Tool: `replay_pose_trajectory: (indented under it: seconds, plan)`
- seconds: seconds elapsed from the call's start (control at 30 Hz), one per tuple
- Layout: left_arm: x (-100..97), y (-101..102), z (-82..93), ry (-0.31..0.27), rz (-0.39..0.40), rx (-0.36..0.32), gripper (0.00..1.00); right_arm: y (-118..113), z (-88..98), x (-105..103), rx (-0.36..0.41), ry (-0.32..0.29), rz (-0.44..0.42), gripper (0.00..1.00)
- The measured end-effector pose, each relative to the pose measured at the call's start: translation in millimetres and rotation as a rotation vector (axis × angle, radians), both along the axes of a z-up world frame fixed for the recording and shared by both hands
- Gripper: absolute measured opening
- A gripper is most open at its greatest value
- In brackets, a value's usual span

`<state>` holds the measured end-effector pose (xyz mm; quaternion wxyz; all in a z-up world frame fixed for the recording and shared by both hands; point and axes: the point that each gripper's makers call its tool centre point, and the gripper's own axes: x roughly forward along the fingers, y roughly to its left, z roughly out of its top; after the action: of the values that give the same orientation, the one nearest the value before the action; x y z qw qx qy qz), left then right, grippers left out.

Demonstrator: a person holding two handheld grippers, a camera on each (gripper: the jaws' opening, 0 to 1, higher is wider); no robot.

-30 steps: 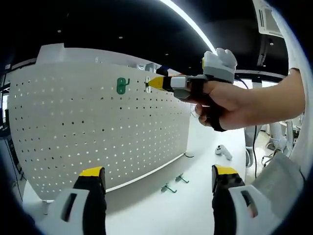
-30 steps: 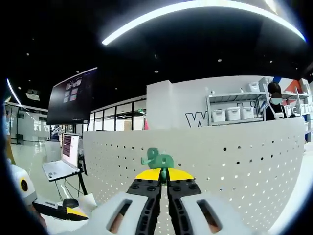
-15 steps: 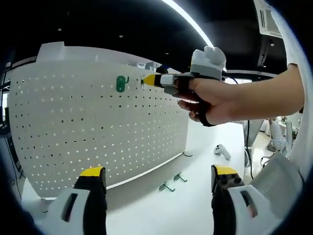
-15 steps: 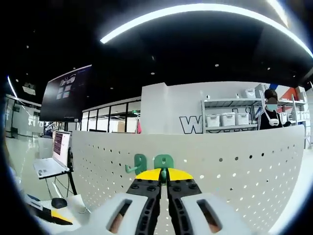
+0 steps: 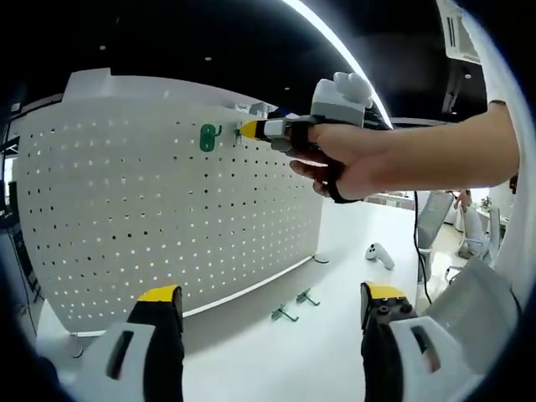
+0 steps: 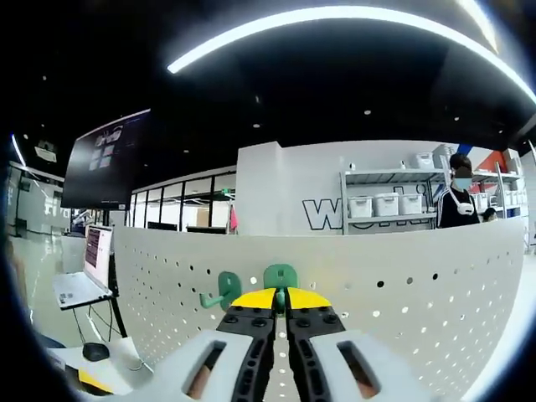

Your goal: Insert the hook assembly into the mounting plate slot until the hook locks in place.

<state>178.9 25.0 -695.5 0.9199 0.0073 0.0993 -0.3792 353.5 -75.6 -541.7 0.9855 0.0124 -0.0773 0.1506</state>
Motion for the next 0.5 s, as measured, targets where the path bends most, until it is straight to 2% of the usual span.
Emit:
replay_pose_trajectory:
  seconds: [0.5]
  plan:
    - [2.1,5.1,-3.7,0.011,0.003,0.013,0.88,2.8,-7.4,6.4,0.019,0.017,-0.014,0.01]
